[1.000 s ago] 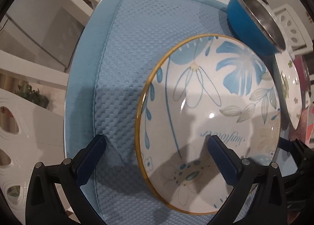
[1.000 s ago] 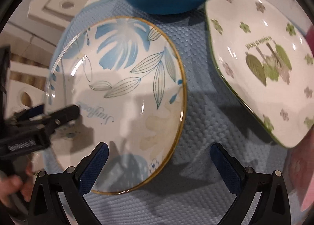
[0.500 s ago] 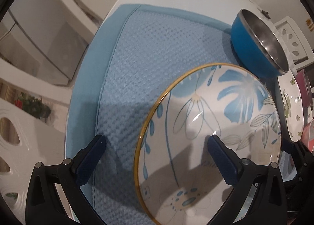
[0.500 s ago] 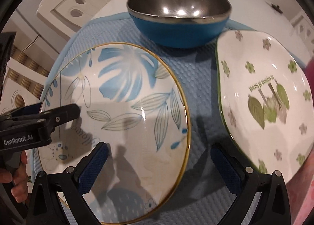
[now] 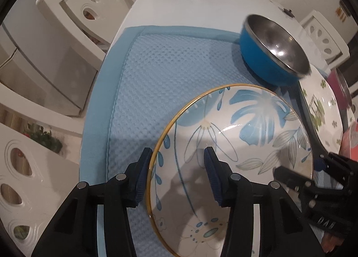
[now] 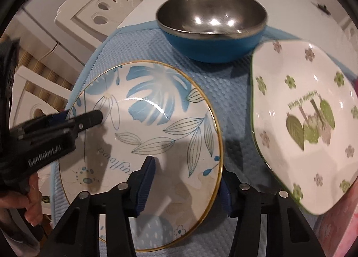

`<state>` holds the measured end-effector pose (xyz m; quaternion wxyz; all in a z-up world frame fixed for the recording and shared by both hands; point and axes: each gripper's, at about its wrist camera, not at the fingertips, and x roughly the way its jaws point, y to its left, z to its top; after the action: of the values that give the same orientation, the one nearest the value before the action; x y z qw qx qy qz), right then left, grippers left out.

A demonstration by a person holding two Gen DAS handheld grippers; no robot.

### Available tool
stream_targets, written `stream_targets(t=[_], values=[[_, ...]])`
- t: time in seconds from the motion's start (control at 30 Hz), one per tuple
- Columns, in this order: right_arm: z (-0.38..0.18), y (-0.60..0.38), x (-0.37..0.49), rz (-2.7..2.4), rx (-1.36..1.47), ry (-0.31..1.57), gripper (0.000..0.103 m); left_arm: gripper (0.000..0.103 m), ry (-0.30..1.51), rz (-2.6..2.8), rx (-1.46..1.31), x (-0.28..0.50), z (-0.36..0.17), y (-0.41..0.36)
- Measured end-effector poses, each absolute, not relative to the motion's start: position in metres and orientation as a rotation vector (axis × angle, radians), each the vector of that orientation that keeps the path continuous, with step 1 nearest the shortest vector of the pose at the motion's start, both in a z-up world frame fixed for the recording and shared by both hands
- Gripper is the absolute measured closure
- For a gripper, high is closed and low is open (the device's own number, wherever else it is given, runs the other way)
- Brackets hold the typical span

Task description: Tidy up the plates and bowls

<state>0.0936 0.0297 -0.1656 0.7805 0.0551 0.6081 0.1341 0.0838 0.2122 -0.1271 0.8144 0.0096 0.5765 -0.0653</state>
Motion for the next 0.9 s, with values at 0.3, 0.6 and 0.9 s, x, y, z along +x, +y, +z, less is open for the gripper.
stream_targets(t=[0.3, 0.6, 0.9], values=[[-0.163, 0.012, 0.075, 0.302, 0.19, 1.36, 0.052, 0.059, 1.236, -0.141, -0.014, 0.053, -0.119, 0.207], [-0.169, 0.0, 0.053, 0.373, 0.167, 1.388, 0.052, 0.059, 1.247, -0.14, -0.062, 0.011, -0.111, 0.206], [-0.173, -0.003, 0.02, 0.441, 0.147, 1.445, 0.052, 0.059, 1.274, -0.081, -0.127, -0.034, -0.113, 0.212]])
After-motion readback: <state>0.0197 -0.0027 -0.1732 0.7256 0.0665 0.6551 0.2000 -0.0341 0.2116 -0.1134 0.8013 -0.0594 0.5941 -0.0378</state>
